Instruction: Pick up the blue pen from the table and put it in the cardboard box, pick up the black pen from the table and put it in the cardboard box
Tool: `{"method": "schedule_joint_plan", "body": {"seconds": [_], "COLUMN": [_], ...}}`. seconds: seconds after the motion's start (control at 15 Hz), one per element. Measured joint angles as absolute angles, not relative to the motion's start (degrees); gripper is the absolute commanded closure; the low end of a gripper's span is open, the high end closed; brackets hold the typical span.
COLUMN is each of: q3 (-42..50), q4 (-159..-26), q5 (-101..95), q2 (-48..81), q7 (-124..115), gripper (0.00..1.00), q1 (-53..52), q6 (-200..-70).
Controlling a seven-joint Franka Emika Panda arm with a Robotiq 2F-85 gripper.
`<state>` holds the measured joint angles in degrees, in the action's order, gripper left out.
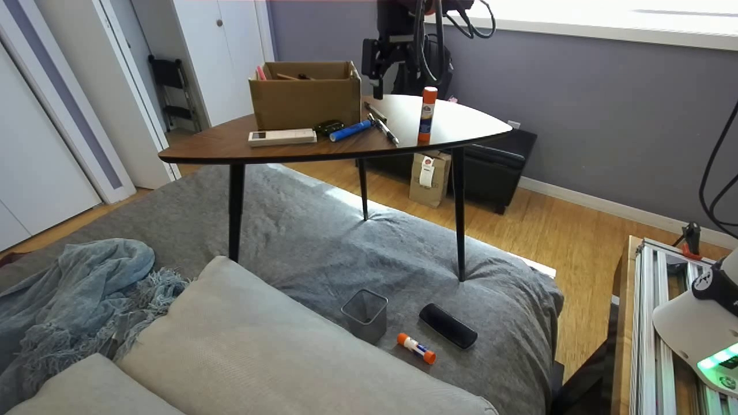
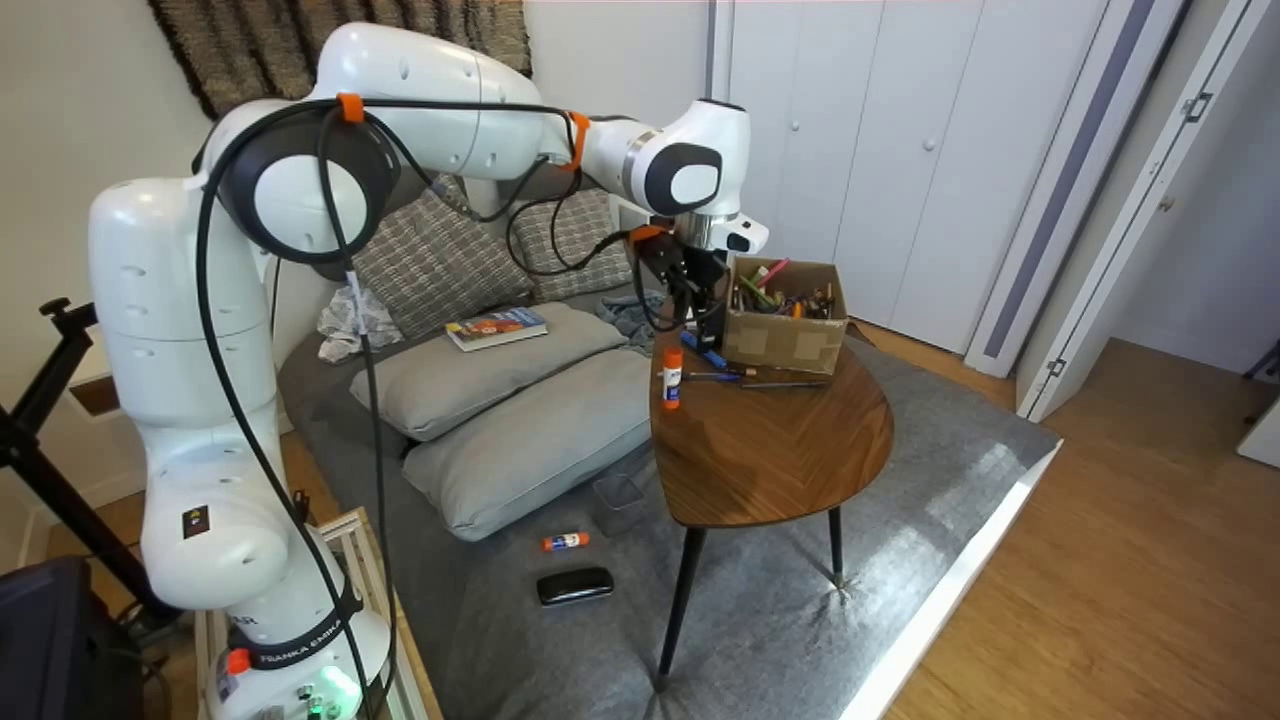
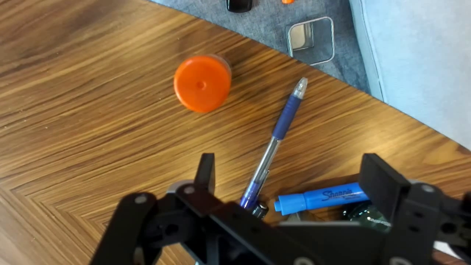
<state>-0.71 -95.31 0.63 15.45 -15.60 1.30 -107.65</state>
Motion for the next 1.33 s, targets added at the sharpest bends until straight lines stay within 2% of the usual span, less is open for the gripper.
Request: {"method": "schedule_joint_plan", "body": {"seconds": [0.73,0.8,0.87,0.93,1.0,1.13,1.2,1.27,1.33], "q3": [0.0,0.2,0.3,0.4,0.6,1.1,1.2,1.4,1.5], "q4": [-95.2,-95.2,-95.1,-95.0,-94.9,-94.7,-94.7,-94.6,-94.5], "q5": [0.6,0.6,0.6,0.6,0.6,0.6,0.6,0.5,0.5], "q2": [19.4,20.1,20.7,21.3,21.7,22.4,22.5,22.6,22.7], "q7": [-19.0,-19.4,-19.9,-20.3,-20.9,-21.8,-22.2,-22.6,-22.9], "gripper": [0.00,0.05,0.20,0.27,0.28,0.43,0.45,0.52,0.66], "q1": [1.2,1.1,1.1,1.0,0.9,0.5,0.4,0.3,0.1], "q6": [-108.0,-108.3,-108.4,-108.6,-109.1,-110.3,-110.8,-111.2,-111.6]}}
